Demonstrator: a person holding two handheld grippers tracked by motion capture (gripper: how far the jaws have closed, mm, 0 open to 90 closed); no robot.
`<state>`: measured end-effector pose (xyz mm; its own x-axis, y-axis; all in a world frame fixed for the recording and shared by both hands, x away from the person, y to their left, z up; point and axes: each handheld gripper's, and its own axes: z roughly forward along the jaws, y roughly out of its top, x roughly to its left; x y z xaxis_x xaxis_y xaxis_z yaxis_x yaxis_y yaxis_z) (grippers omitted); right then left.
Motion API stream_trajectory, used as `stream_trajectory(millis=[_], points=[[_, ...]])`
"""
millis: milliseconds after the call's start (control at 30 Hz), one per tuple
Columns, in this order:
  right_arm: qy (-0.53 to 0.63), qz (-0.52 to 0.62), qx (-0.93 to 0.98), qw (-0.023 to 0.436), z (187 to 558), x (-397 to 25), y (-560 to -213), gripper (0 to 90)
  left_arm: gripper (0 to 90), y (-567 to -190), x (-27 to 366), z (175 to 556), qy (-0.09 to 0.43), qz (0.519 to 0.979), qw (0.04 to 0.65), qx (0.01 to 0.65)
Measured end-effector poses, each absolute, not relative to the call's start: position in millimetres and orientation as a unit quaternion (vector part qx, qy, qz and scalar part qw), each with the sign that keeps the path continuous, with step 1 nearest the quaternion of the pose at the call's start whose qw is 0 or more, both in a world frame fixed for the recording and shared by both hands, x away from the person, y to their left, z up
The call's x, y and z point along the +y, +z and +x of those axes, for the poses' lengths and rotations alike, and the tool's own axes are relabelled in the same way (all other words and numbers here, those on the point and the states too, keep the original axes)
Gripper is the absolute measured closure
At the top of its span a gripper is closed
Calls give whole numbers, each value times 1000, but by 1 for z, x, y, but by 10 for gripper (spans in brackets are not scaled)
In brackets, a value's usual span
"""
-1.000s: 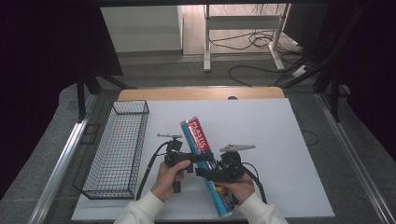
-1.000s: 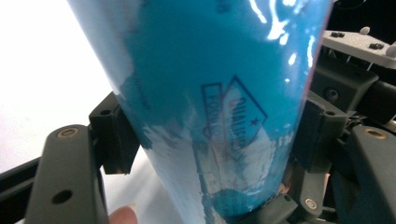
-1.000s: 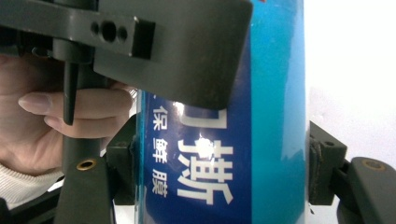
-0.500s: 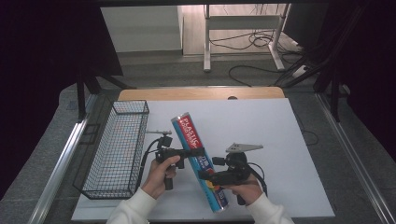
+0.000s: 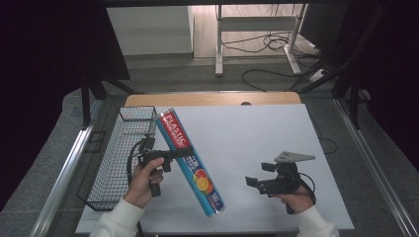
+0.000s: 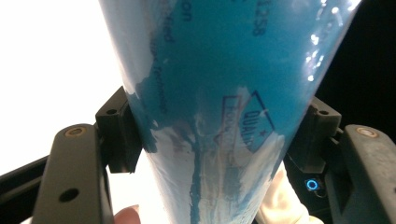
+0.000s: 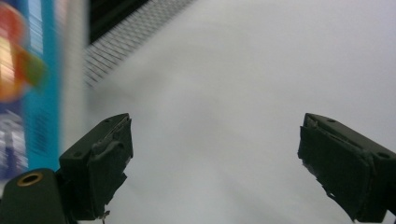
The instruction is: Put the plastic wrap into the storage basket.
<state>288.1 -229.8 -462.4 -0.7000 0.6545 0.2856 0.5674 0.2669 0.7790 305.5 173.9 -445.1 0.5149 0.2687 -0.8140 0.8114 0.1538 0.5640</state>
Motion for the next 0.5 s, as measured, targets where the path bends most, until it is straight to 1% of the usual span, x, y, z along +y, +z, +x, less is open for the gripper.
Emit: stream_trajectory(millis=[200, 500], points=[[452, 395, 798, 55, 291, -235, -468, 110, 320, -435, 191, 303, -208, 606, 627, 443], [426, 400, 808, 70, 293, -236, -475, 104, 320, -418, 218, 299, -176, 602, 636, 450]])
